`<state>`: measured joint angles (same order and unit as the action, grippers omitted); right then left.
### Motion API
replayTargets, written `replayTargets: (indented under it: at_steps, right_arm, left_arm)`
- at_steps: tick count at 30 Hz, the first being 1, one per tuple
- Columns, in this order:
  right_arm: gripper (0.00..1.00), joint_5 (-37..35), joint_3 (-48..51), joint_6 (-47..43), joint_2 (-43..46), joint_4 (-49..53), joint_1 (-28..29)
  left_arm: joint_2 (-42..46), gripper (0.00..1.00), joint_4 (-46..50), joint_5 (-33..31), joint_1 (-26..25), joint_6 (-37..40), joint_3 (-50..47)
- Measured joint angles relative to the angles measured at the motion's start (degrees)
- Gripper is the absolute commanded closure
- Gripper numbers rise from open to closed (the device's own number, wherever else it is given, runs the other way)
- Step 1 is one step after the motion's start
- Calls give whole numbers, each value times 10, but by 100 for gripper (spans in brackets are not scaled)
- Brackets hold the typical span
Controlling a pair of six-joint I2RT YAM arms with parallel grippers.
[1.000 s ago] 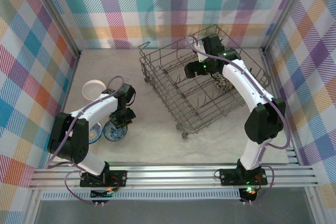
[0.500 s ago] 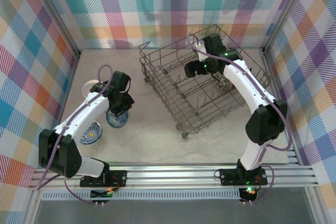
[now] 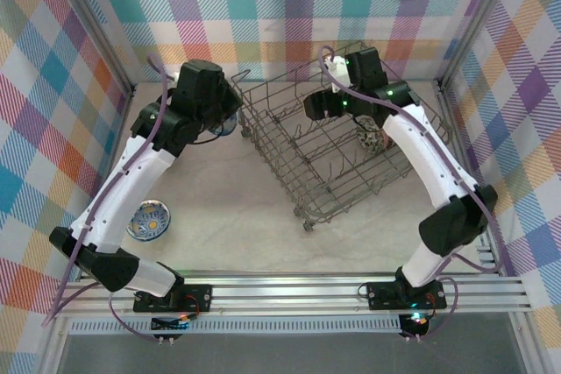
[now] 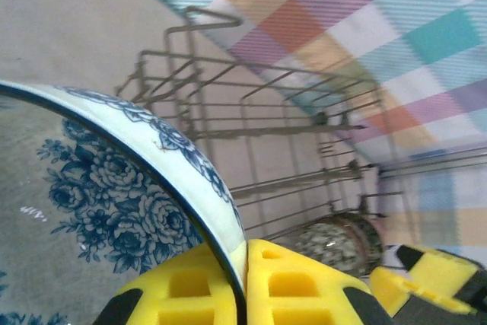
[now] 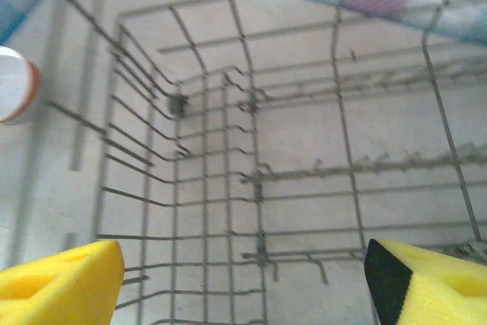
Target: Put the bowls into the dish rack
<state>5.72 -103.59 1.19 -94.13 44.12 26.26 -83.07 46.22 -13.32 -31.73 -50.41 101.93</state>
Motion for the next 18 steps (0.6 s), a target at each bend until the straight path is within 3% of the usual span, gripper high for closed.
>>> replayTargets:
  at_steps: [10, 18]
  right_arm:
    - [29, 62, 58, 1, 69, -150, 93]
    - [36, 39, 152, 27, 69, -251, 139]
  left_arm:
    - [-60, 100, -54, -45, -62, -34, 44]
    - [-88, 100, -62, -64, -74, -57, 80]
